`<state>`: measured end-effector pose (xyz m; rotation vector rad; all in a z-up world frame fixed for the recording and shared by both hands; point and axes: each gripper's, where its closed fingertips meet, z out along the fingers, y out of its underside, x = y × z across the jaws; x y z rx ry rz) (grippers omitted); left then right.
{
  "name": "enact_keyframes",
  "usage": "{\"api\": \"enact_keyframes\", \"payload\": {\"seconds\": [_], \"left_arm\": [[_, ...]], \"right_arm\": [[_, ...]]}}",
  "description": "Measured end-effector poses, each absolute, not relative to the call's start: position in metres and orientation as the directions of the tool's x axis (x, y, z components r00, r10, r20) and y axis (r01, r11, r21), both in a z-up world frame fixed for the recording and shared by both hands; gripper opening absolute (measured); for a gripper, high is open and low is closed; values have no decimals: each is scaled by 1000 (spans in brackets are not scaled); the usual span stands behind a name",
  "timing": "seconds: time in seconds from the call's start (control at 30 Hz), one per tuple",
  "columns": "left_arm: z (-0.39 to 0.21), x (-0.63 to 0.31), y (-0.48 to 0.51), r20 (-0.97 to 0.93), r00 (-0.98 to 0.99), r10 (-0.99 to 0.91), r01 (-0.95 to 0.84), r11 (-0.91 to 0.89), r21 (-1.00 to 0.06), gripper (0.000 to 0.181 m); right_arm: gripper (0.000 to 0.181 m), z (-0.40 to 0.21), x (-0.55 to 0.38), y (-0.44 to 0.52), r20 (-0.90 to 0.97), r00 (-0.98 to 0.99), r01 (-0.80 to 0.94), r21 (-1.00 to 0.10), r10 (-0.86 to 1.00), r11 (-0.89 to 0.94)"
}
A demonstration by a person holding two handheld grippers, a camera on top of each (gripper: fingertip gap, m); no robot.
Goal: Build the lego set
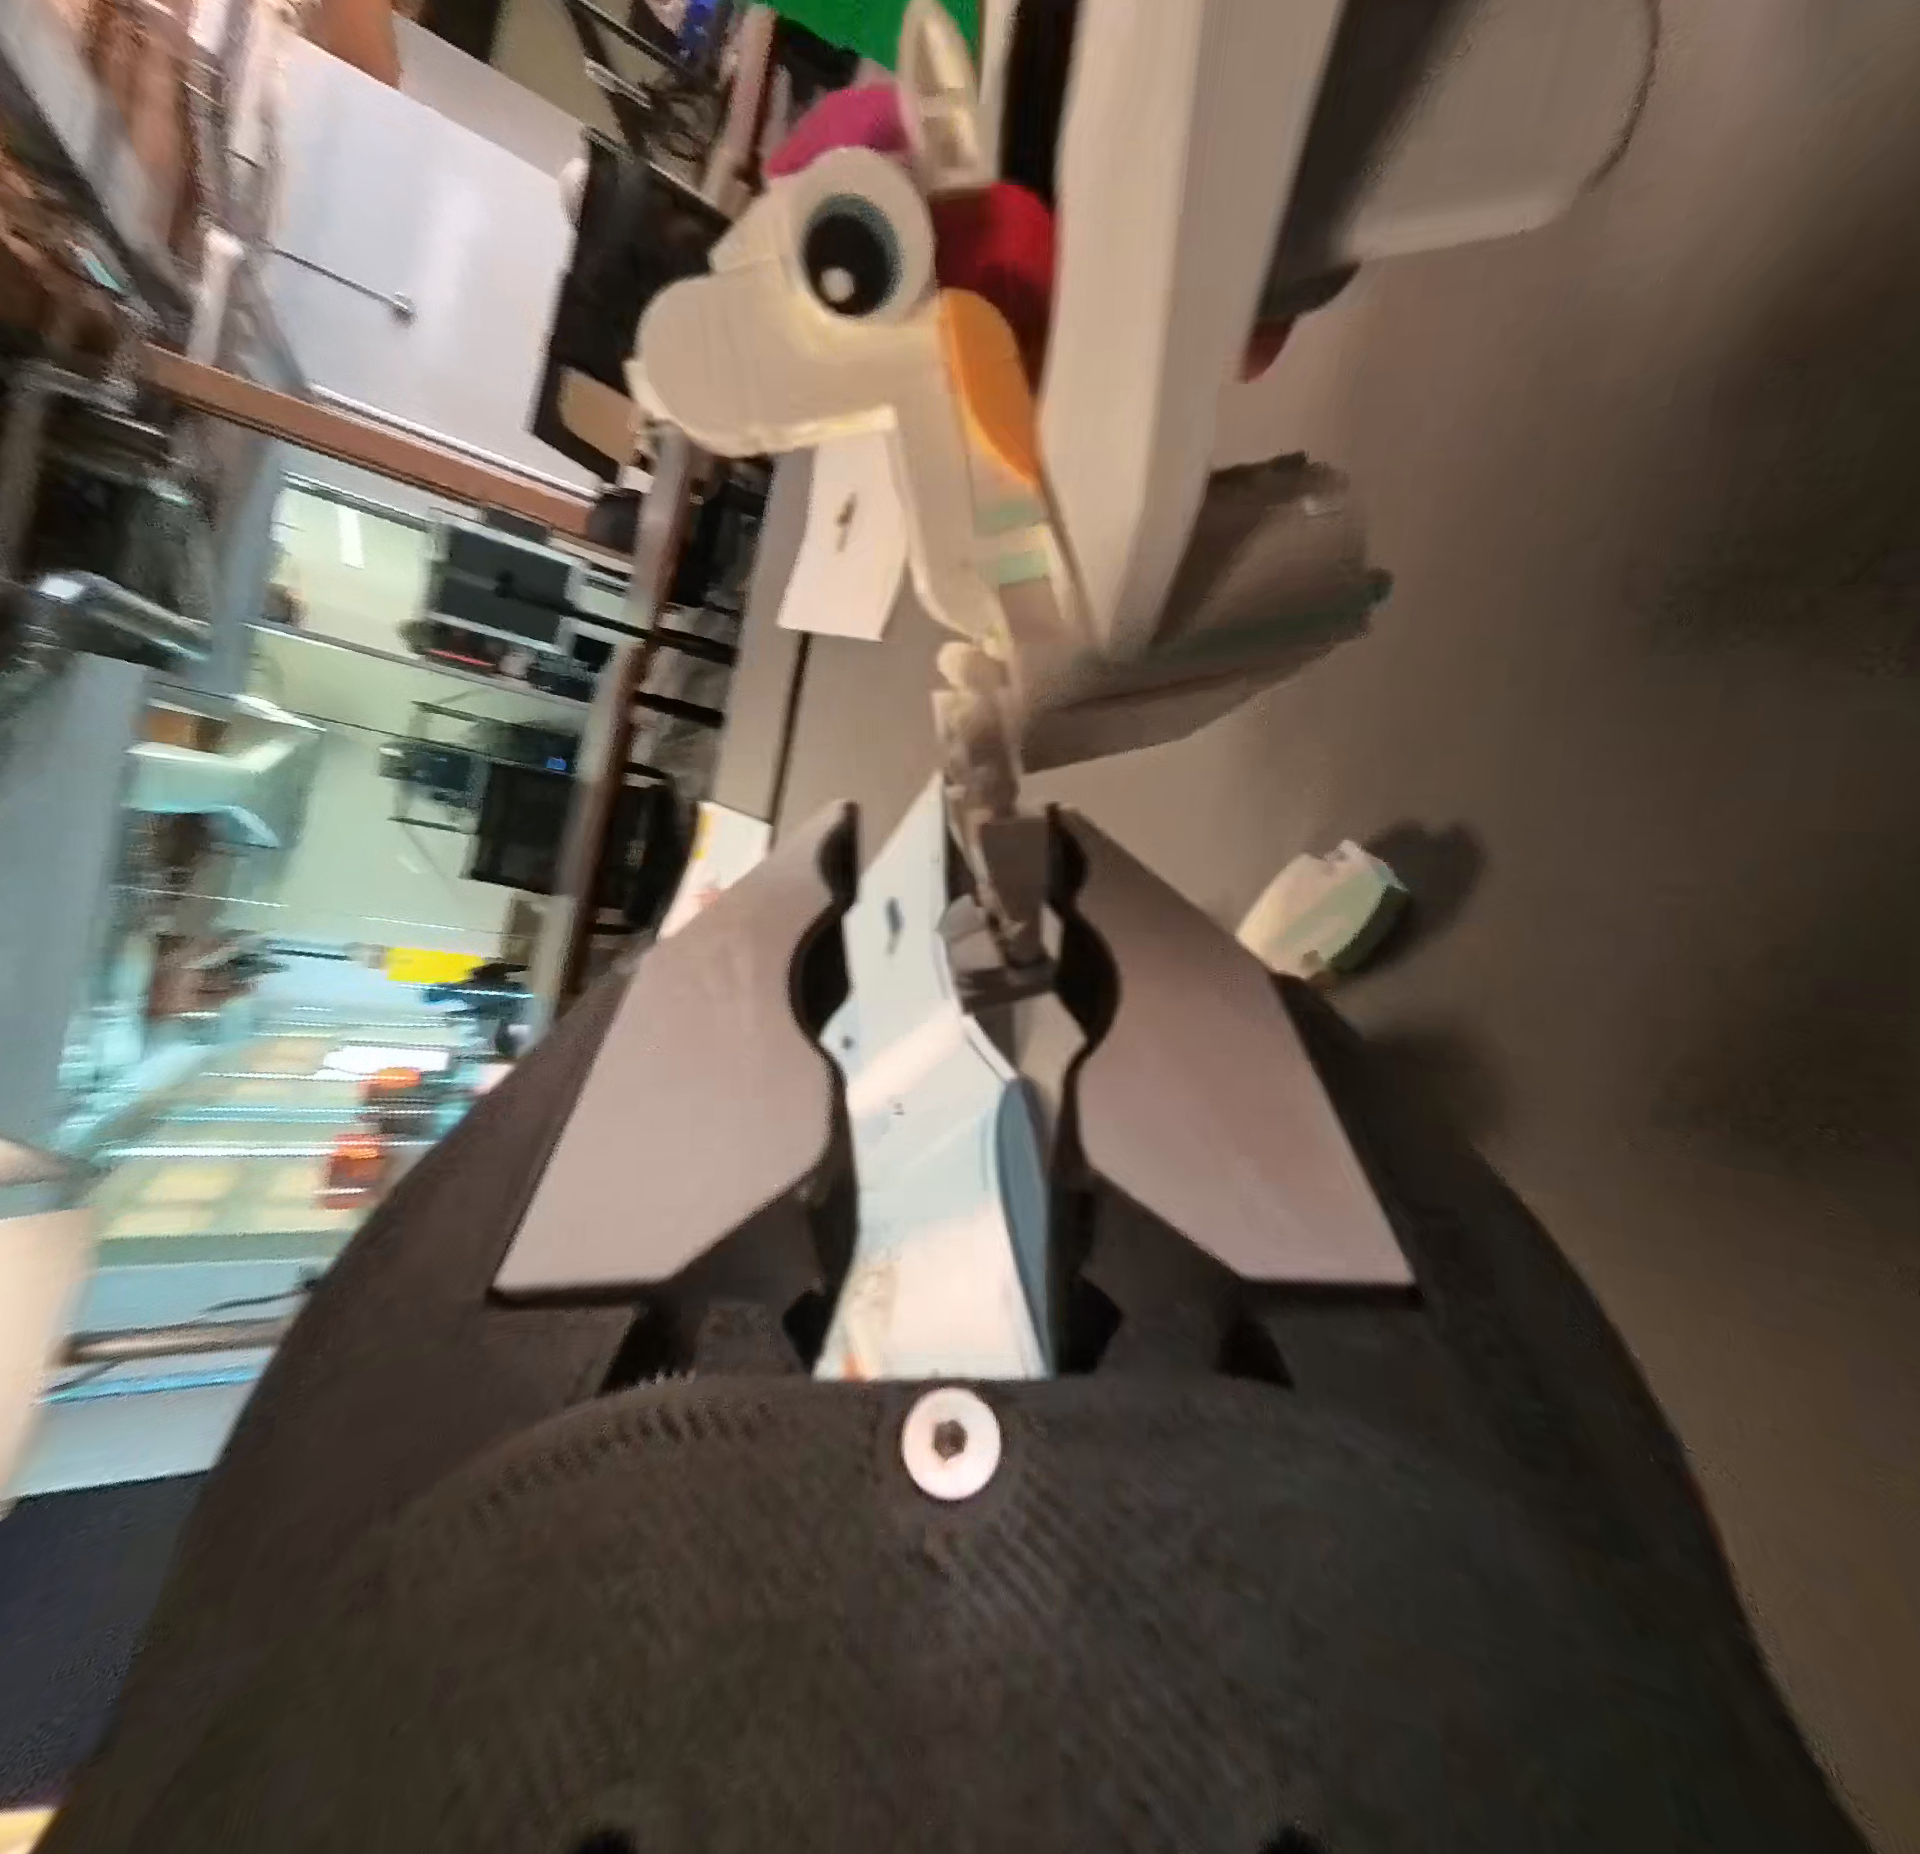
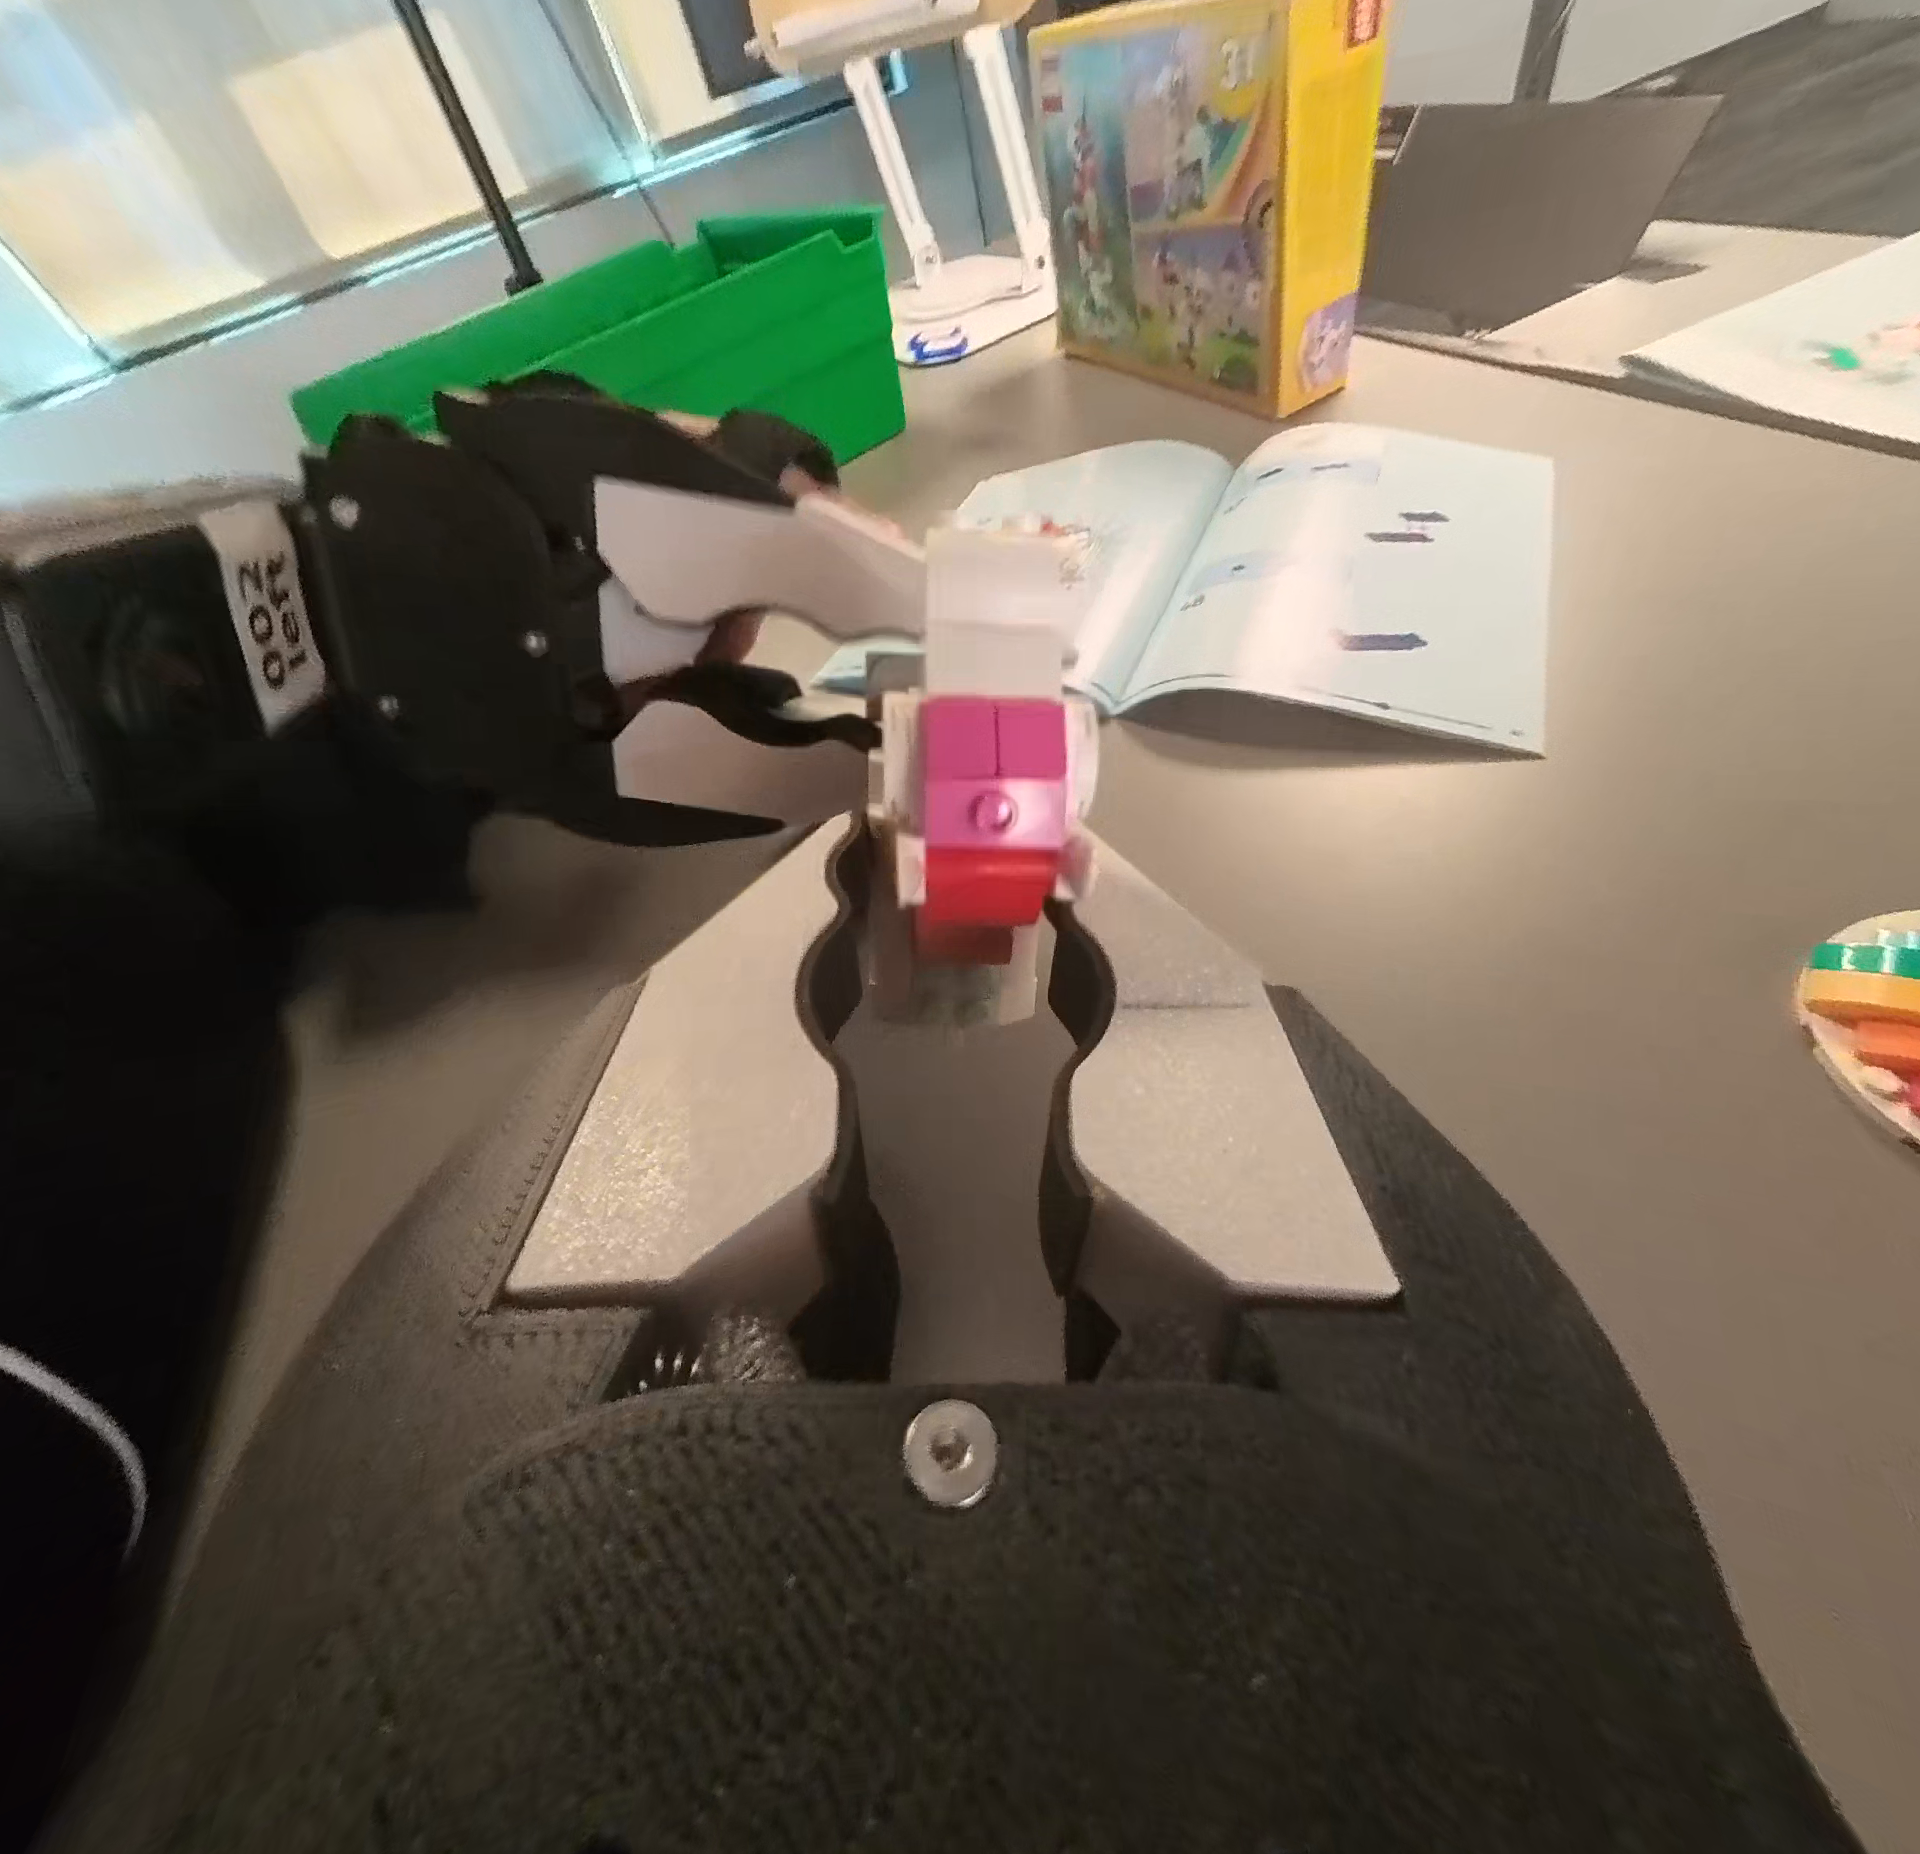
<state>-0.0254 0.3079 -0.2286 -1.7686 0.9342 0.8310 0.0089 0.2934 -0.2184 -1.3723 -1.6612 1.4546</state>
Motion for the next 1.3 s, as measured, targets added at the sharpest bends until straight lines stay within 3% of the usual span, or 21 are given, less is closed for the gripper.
{"api": "enact_keyframes", "payload": {"seconds": [0.1,0.2,0.33,0.63,0.73,0.83,0.97,1.2,1.3], "left_arm": [[-231,-12,293,-622,685,-378,-725,-275,-632,66],[-215,15,272,-150,810,-568,-375,-304,-876,63],[-202,30,255,246,695,-675,-76,-410,-909,52],[-214,29,259,257,702,-665,-73,-427,-901,35],[-214,14,269,298,743,-600,4,-440,-898,34],[-201,-5,277,398,746,-534,176,-419,-891,34],[-192,-22,283,462,745,-482,303,-372,-877,34],[-175,-32,284,517,709,-480,428,-290,-856,34],[-176,-32,282,519,702,-487,427,-296,-854,34]], "right_arm": [[32,-223,15,284,-184,-412,396,-918,893,-7],[32,-220,21,277,-192,-495,447,-893,847,59],[31,-208,29,260,-226,-642,470,-871,733,143],[31,-207,19,255,-139,-684,480,-825,716,299],[38,-206,5,270,20,-606,433,-830,795,351],[60,-198,-6,288,225,-509,338,-835,831,434],[61,-195,-15,293,472,-416,243,-766,777,595],[50,-196,-29,297,518,-309,302,-741,797,599],[31,-192,-31,297,581,-292,284,-706,760,649]]}}
